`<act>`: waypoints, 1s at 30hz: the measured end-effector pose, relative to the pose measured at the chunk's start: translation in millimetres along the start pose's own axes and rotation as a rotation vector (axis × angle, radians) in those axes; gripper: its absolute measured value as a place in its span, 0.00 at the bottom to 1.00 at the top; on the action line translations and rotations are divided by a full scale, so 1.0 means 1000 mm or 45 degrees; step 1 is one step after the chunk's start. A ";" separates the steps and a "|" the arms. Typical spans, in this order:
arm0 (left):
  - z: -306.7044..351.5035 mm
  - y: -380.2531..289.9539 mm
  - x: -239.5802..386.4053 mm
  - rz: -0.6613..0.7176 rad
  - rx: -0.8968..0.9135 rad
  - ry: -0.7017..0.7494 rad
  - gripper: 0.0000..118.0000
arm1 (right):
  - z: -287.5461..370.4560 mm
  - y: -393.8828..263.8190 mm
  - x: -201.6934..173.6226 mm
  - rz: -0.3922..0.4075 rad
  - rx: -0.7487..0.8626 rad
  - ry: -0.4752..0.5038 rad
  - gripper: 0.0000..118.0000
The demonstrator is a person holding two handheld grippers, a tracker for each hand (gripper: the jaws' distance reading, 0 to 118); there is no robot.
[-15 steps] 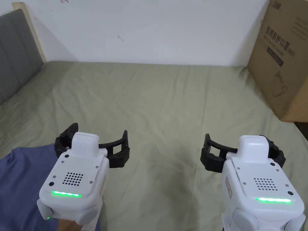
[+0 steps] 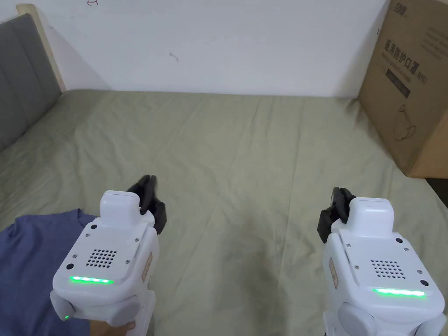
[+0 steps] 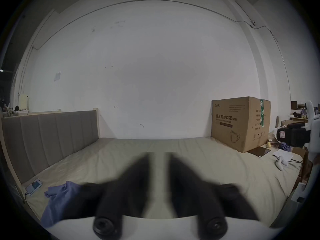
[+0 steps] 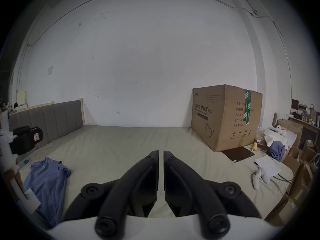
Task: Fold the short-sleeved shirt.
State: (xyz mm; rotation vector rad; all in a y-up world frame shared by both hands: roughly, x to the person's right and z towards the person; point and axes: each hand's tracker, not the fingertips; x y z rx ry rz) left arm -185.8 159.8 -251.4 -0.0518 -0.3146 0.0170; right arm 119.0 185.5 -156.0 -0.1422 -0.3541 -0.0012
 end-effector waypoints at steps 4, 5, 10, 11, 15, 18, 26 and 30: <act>0.001 0.001 0.002 0.020 0.001 -0.034 0.00 | 0.001 0.000 0.000 0.003 0.005 -0.021 0.00; 0.002 0.001 0.004 0.003 0.004 -0.026 0.00 | 0.001 0.000 0.000 0.005 0.008 -0.017 0.00; 0.012 0.001 -0.010 -0.024 0.020 0.018 0.00 | -0.003 0.004 -0.010 0.013 0.008 0.029 0.00; 0.016 0.001 -0.017 -0.035 0.019 0.041 0.00 | -0.004 0.005 -0.016 0.019 0.012 0.052 0.00; 0.039 0.002 -0.052 -0.024 0.018 0.163 0.00 | -0.008 0.009 -0.047 0.009 0.023 0.152 0.00; 0.064 0.003 -0.086 -0.035 0.011 0.299 0.00 | -0.008 0.011 -0.082 0.002 0.029 0.258 0.00; 0.143 0.010 -0.168 -0.079 -0.008 0.618 0.00 | 0.004 0.010 -0.180 0.012 0.030 0.568 0.00; 0.181 0.011 -0.197 -0.085 -0.025 0.755 0.00 | 0.014 0.007 -0.221 0.021 0.024 0.701 0.00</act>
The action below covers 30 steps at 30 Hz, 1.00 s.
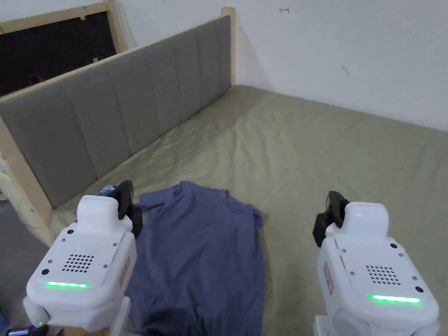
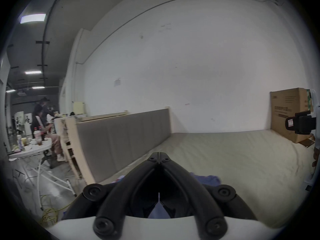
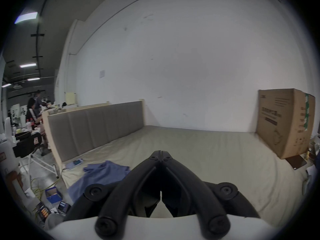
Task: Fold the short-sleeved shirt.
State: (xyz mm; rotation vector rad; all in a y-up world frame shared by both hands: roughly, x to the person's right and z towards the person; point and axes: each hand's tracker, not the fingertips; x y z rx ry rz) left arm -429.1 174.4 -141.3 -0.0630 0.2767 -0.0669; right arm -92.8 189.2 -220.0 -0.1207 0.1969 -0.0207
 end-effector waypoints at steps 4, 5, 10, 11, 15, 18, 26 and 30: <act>0.009 -0.002 -0.027 0.005 -0.014 0.079 0.00 | -0.007 -0.001 -0.026 0.013 -0.006 0.081 0.00; 0.011 -0.002 -0.031 0.011 -0.016 0.092 0.00 | -0.009 0.000 -0.030 0.016 -0.007 0.099 0.00; 0.007 -0.006 -0.038 0.024 -0.051 0.114 0.00 | -0.013 0.000 -0.035 0.025 -0.005 0.126 0.00; 0.004 -0.007 -0.038 0.034 -0.070 0.105 0.00 | -0.013 0.000 -0.034 0.026 -0.006 0.125 0.00; -0.017 -0.010 -0.031 0.090 -0.200 0.038 0.00 | -0.016 0.000 -0.024 0.037 -0.006 0.102 0.00; -0.043 -0.014 -0.020 0.124 -0.324 -0.015 0.00 | -0.019 0.000 -0.013 0.047 -0.016 0.069 0.00; -0.131 -0.051 0.025 0.192 -0.801 -0.071 0.92 | -0.025 -0.004 0.025 0.045 -0.043 -0.041 0.00; -0.158 -0.077 0.055 0.110 -0.932 -0.147 0.92 | -0.028 -0.008 0.045 0.040 -0.066 -0.095 0.00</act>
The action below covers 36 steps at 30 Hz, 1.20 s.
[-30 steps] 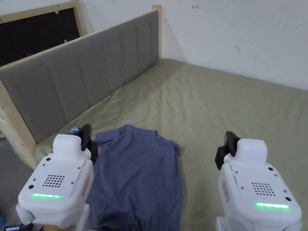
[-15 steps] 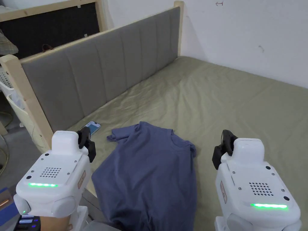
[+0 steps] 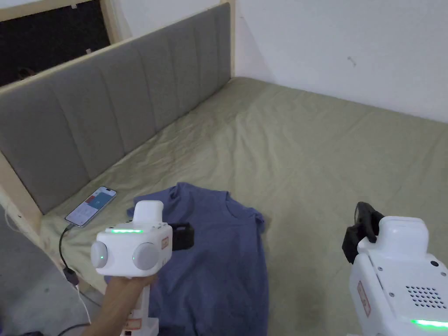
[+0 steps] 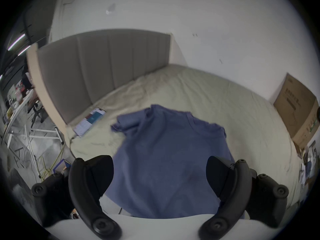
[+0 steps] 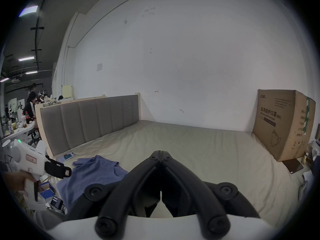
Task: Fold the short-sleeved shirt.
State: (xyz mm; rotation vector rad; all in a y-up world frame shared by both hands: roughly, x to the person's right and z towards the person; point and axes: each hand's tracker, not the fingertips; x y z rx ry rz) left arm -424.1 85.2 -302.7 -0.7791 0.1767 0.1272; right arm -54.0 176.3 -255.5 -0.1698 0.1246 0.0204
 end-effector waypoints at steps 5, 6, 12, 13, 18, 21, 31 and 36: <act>-0.055 -0.009 0.025 -0.022 -0.242 -0.063 0.92 | -0.003 -0.008 0.023 0.003 -0.031 -0.066 0.00; -0.065 -0.012 0.029 -0.004 -0.288 -0.072 0.92 | -0.003 -0.010 0.027 0.002 -0.039 -0.080 0.00; -0.096 -0.033 0.047 0.014 -0.467 -0.019 0.61 | -0.001 -0.025 0.051 -0.018 -0.080 -0.147 0.00; -0.087 -0.033 0.049 -0.008 -0.404 -0.023 0.49 | 0.001 -0.027 0.055 -0.026 -0.088 -0.150 0.00; -0.078 -0.032 0.050 -0.063 -0.366 -0.079 0.02 | 0.005 -0.031 0.065 -0.035 -0.104 -0.169 0.00; -0.063 -0.029 0.040 0.044 -0.288 -0.129 0.01 | 0.010 -0.029 0.071 -0.050 -0.095 -0.176 0.00; 0.037 0.024 0.090 -0.044 -0.042 -0.447 0.01 | 0.038 -0.016 0.092 -0.069 -0.016 -0.212 0.00; 0.078 0.051 0.154 -0.145 0.071 -0.640 0.01 | 0.058 -0.010 0.113 -0.082 0.018 -0.260 0.00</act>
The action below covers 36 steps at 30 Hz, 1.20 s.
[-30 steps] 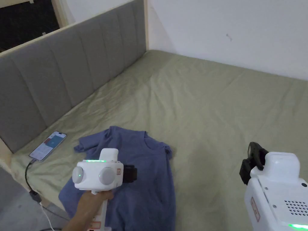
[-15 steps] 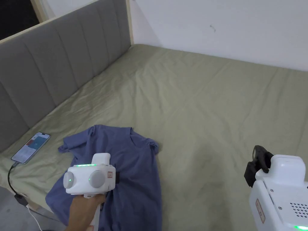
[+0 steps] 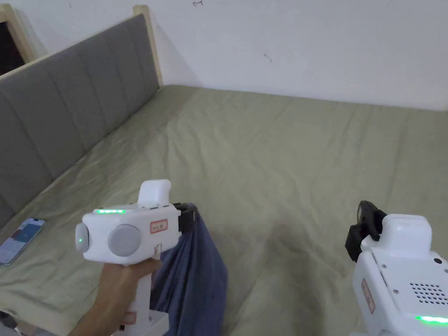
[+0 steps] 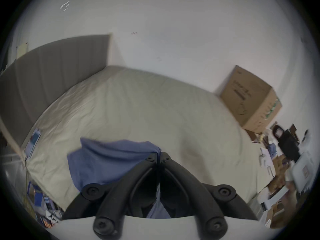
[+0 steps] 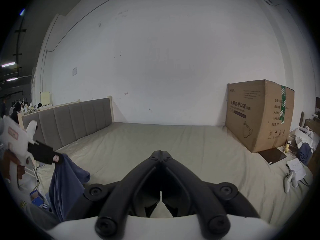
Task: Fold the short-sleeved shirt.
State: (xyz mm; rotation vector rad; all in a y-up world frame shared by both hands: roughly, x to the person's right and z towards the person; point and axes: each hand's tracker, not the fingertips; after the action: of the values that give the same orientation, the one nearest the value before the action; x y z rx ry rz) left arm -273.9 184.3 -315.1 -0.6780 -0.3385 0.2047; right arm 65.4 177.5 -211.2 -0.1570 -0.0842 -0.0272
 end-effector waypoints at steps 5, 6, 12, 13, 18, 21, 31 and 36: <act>-0.012 0.034 0.080 -0.087 0.038 -0.230 0.01 | 0.021 0.010 0.035 -0.003 0.047 -0.087 0.00; -0.015 0.039 0.096 -0.110 0.048 -0.251 0.01 | 0.025 0.012 0.042 -0.002 0.057 -0.111 0.00; -0.035 0.063 0.184 -0.207 0.074 -0.452 0.01 | 0.050 0.021 0.084 0.000 0.105 -0.238 0.00; -0.038 0.065 0.198 -0.233 0.081 -0.482 0.01 | 0.054 0.021 0.091 0.004 0.107 -0.260 0.00; -0.067 0.049 0.250 -0.290 0.018 -0.569 0.01 | 0.068 0.019 0.119 -0.005 0.100 -0.353 0.00; -0.095 0.020 0.265 -0.310 -0.066 -0.586 0.01 | 0.075 0.014 0.131 -0.011 0.086 -0.393 0.00; -0.199 -0.115 0.266 -0.461 -0.516 -0.319 0.03 | 0.081 -0.004 0.146 -0.016 0.014 -0.438 0.00; -0.210 -0.138 0.253 -0.478 -0.475 -0.108 0.71 | 0.079 -0.006 0.147 -0.019 -0.008 -0.429 0.00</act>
State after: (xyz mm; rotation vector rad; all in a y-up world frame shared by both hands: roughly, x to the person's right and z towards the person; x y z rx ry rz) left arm 48.8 31.6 -318.6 -0.9597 -0.5859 -0.1942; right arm 204.7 180.7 -119.7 -0.1664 -0.4216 -0.0153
